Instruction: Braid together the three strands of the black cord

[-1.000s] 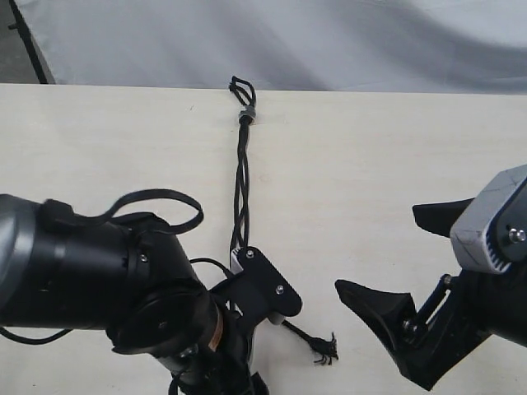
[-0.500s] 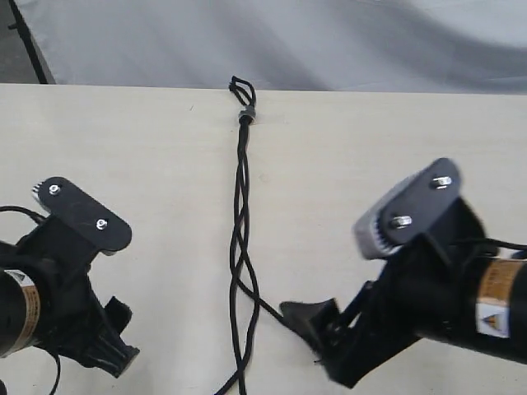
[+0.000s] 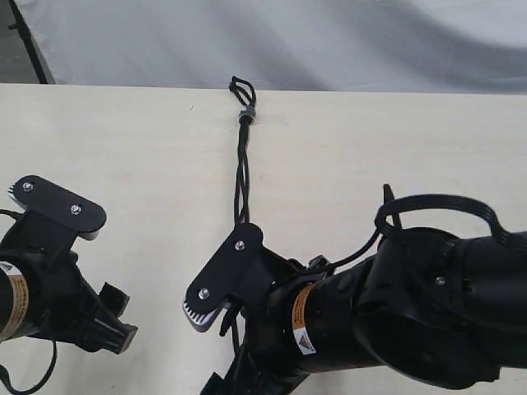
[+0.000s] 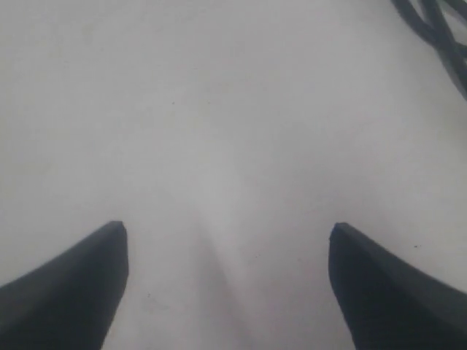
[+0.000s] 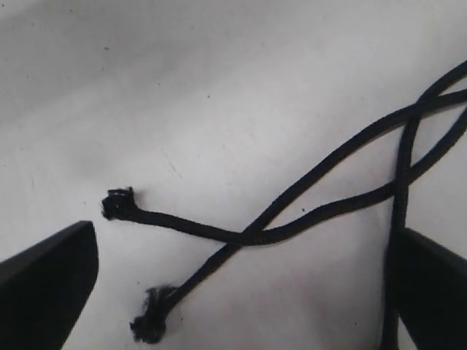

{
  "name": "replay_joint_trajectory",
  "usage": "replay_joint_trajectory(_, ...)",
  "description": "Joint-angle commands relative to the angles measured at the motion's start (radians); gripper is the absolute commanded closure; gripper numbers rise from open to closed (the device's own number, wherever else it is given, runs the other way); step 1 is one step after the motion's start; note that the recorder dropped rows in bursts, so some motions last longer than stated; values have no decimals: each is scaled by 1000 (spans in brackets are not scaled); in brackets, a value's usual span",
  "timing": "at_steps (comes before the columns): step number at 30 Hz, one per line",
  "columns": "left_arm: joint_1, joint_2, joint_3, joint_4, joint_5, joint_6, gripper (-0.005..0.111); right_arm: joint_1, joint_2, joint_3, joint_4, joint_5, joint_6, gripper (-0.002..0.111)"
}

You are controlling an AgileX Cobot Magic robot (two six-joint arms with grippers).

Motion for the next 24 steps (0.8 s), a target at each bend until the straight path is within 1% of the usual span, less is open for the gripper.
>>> replay_joint_trajectory(1,3,-9,7,12,-12,-5,35,4,1,-7,-94,25,-37,4)
replay_joint_trajectory(4,3,-9,7,12,-19,-5,35,4,1,-7,-141,27,-23,4)
replay_joint_trajectory(6,3,-9,7,12,-62,-5,35,-5,-1,-7,-160,29,-9,4)
replay_joint_trajectory(8,3,-9,7,9,-135,-3,35,-28,-1,-7,-160,39,-1,4)
replay_joint_trajectory(11,3,-9,15,-18,-274,123,35,-86,-9,-7,-160,75,3,4)
replay_joint_trajectory(12,3,-9,27,-30,-341,176,35,-111,-15,-7,-160,93,3,4)
replay_joint_trajectory(15,-1,-9,56,-32,-462,189,35,-186,-54,-7,-160,137,3,4)
replay_joint_trajectory(19,-27,-9,65,-25,-471,201,35,-256,-131,-7,-160,162,3,4)
replay_joint_trajectory(21,-54,-7,65,-23,-488,222,35,-282,-172,-7,-163,162,1,4)
replay_joint_trajectory(24,-116,20,65,-23,-523,239,35,-311,-220,-7,-163,162,1,4)
